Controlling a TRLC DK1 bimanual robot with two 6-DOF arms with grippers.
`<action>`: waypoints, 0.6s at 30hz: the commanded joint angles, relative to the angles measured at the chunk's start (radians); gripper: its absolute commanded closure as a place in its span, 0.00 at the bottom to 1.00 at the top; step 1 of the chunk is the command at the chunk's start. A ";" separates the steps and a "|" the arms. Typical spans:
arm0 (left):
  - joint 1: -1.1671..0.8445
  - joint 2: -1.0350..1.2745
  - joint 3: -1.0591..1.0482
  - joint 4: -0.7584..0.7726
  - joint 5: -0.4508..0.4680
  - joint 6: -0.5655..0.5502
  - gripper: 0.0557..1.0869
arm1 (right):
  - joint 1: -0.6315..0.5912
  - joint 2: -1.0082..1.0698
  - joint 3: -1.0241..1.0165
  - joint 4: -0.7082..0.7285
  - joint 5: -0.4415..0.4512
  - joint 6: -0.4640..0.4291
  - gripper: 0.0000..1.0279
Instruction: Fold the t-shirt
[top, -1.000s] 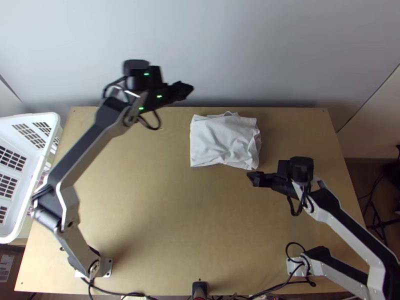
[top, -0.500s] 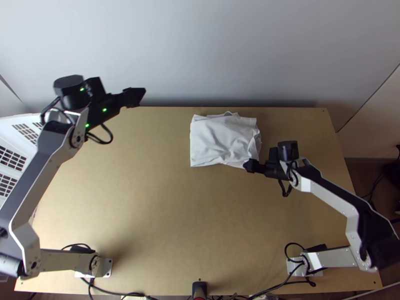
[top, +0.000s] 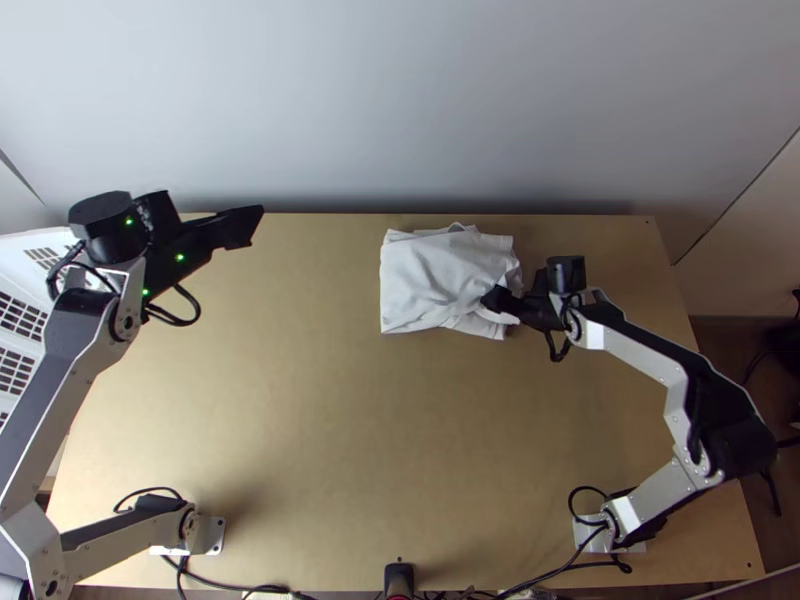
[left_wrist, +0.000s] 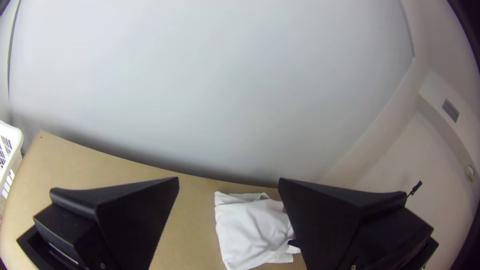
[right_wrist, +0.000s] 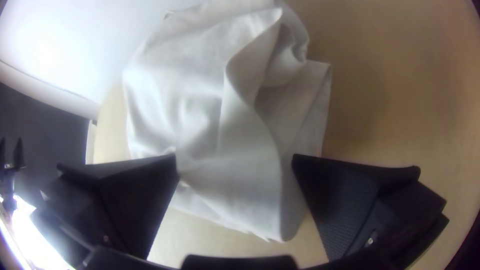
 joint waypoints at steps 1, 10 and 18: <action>0.045 -0.027 -0.039 0.009 -0.001 0.007 0.06 | 0.039 0.116 0.095 -0.004 0.002 0.024 0.04; 0.119 -0.062 -0.077 -0.011 0.007 0.068 0.06 | 0.084 0.241 0.251 -0.200 0.007 -0.070 0.60; 0.173 -0.079 -0.078 -0.043 0.019 0.082 0.06 | 0.073 0.203 0.300 -0.228 0.071 -0.128 0.97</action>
